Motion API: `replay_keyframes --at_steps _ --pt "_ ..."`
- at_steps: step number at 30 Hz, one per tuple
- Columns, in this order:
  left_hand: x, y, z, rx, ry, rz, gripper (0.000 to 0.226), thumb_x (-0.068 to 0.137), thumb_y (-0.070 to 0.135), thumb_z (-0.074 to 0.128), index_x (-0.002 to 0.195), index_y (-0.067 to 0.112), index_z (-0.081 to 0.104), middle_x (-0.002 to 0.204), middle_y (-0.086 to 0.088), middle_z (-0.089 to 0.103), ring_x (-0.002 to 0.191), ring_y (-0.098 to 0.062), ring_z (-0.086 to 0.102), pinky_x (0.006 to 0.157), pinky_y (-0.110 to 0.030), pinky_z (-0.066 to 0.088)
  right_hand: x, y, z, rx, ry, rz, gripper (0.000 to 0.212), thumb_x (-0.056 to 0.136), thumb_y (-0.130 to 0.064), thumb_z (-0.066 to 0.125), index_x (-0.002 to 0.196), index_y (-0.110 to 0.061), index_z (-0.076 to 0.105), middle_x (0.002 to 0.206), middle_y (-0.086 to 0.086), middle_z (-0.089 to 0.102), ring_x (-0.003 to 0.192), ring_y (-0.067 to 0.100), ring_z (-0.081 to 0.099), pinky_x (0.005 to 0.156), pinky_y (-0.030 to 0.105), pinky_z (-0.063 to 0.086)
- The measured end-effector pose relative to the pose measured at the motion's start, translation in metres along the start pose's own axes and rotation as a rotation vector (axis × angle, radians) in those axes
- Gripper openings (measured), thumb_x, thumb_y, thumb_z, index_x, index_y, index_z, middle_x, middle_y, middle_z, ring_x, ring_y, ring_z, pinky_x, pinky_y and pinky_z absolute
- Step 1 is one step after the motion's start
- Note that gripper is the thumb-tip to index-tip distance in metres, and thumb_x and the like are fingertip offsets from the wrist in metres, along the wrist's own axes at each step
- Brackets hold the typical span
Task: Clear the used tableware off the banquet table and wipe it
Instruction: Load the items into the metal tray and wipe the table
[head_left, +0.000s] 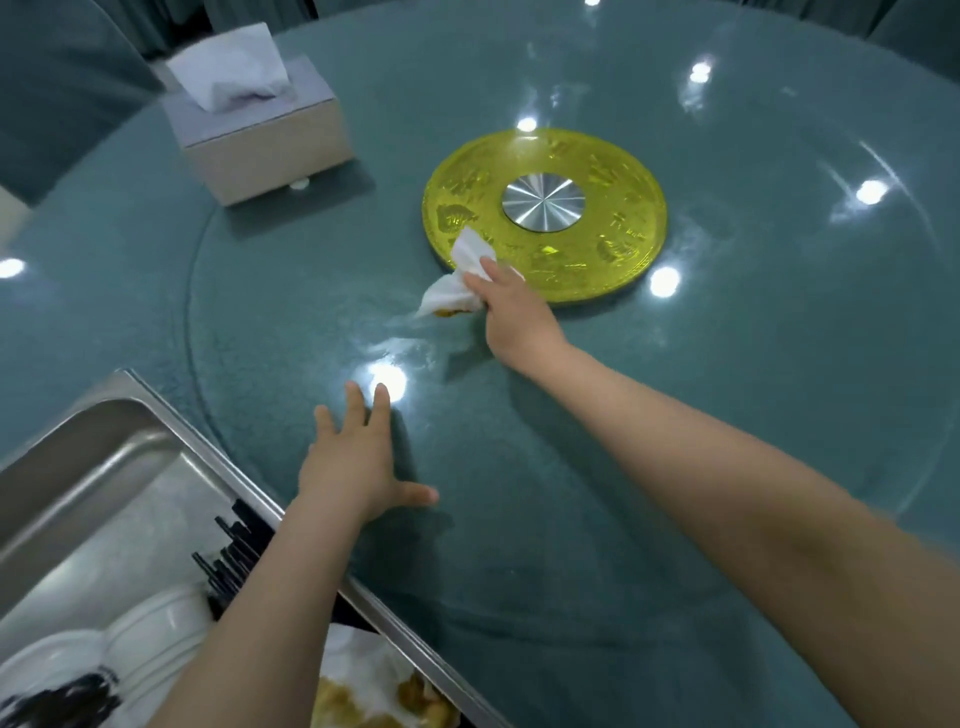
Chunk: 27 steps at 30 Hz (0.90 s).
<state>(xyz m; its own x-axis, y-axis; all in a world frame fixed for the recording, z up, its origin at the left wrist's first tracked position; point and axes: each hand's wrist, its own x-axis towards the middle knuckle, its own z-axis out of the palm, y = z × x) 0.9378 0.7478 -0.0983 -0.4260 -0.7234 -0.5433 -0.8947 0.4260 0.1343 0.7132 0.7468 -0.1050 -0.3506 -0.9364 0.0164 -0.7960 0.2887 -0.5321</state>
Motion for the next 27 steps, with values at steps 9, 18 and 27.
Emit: replay_keyframes --at_steps 9,18,27 --pt "0.001 -0.006 0.003 -0.044 0.119 -0.007 0.148 0.053 0.064 0.081 0.147 0.021 -0.025 0.16 0.004 -0.014 0.147 -0.035 -0.003 0.114 -0.051 0.026 0.032 -0.034 0.04 -0.129 -0.133 -0.141 0.052 0.089 -0.006 0.043 0.14 -0.013 0.044 0.151 0.014 0.03 0.139 0.03 0.026 0.108 0.035 0.025" --pt "-0.01 0.002 0.011 -0.126 0.156 -0.015 0.146 0.056 0.061 0.081 0.148 0.008 -0.02 0.16 -0.012 -0.01 0.147 -0.031 -0.002 0.114 -0.046 0.024 -0.049 -0.042 0.035 -0.029 -0.299 -0.317 0.055 0.087 0.004 0.042 0.139 -0.012 0.046 0.154 0.013 0.029 0.142 0.025 0.024 0.114 0.028 0.015" --pt "-0.034 0.008 0.004 -0.189 0.098 0.041 0.136 0.063 0.061 0.077 0.15 0.009 -0.012 0.16 -0.007 0.012 0.139 -0.027 0.033 0.103 -0.037 0.036 -0.15 -0.011 0.006 0.078 -0.344 -0.281 0.061 0.084 0.01 0.036 0.137 -0.016 0.05 0.154 0.006 0.031 0.144 0.019 0.021 0.116 0.022 0.008"
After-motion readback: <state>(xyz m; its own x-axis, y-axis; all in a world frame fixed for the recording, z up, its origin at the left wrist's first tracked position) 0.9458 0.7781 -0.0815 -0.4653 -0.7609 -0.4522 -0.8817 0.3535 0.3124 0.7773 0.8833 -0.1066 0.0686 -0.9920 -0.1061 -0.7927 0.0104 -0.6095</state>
